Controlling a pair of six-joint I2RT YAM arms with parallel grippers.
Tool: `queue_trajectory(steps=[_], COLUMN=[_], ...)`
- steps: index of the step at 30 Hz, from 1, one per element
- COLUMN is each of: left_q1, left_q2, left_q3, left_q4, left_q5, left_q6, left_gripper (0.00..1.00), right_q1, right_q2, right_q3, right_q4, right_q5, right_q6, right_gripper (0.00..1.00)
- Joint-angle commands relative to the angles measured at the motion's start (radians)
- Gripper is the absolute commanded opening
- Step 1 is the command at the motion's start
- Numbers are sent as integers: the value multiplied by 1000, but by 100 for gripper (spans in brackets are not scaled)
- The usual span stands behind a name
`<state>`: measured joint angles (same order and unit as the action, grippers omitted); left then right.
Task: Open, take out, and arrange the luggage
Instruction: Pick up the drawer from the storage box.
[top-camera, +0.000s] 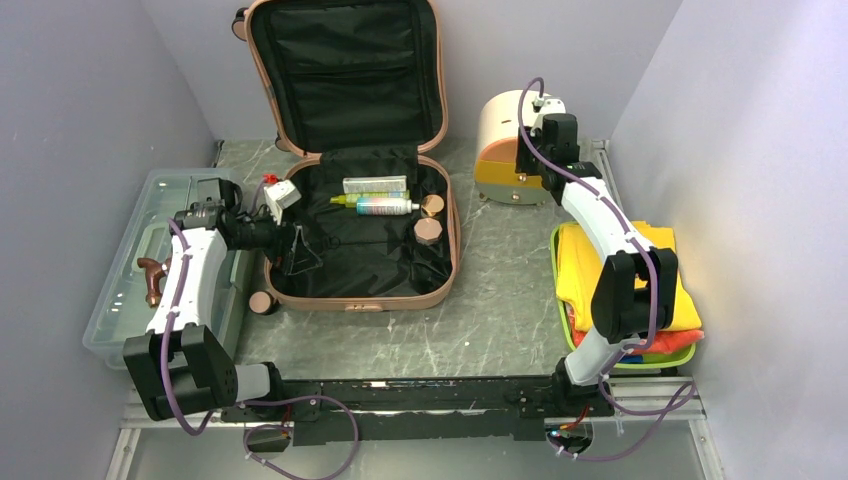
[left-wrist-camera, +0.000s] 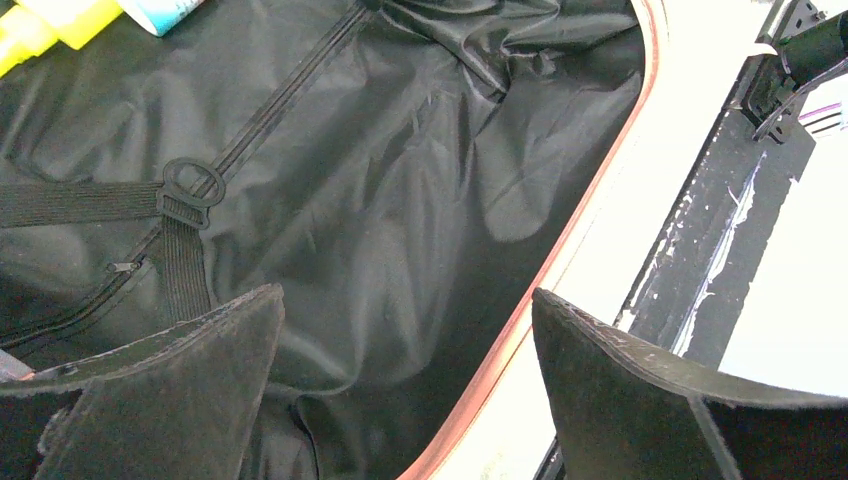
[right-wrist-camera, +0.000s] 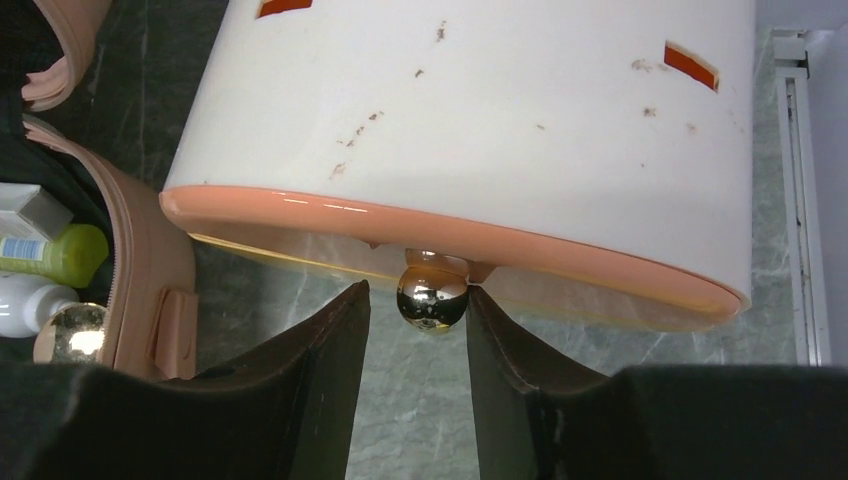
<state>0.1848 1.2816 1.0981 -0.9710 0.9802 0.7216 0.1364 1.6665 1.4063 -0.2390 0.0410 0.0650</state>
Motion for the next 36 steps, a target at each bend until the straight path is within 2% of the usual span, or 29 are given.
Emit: queue_trajectory(steps=[1, 4, 11, 14, 24, 36], left_q1=[7, 8, 12, 17, 25, 36], left_q2=[11, 10, 10, 9, 10, -2], left_q3=[14, 15, 16, 15, 17, 21], left_q4=[-27, -28, -33, -35, -42, -58], left_q5=[52, 54, 58, 61, 73, 90], left_q6=[29, 30, 32, 33, 41, 49], left_gripper=[100, 99, 99, 99, 99, 99], right_q1=[1, 2, 2, 2, 10, 54], right_q2=[-12, -16, -23, -51, -226, -322], right_q3=[43, 42, 36, 10, -129, -251], right_q4=[39, 44, 26, 24, 15, -15], right_q5=[2, 4, -14, -28, -86, -127], right_q6=[-10, -13, -20, -22, -37, -27], right_gripper=[42, 39, 20, 16, 13, 14])
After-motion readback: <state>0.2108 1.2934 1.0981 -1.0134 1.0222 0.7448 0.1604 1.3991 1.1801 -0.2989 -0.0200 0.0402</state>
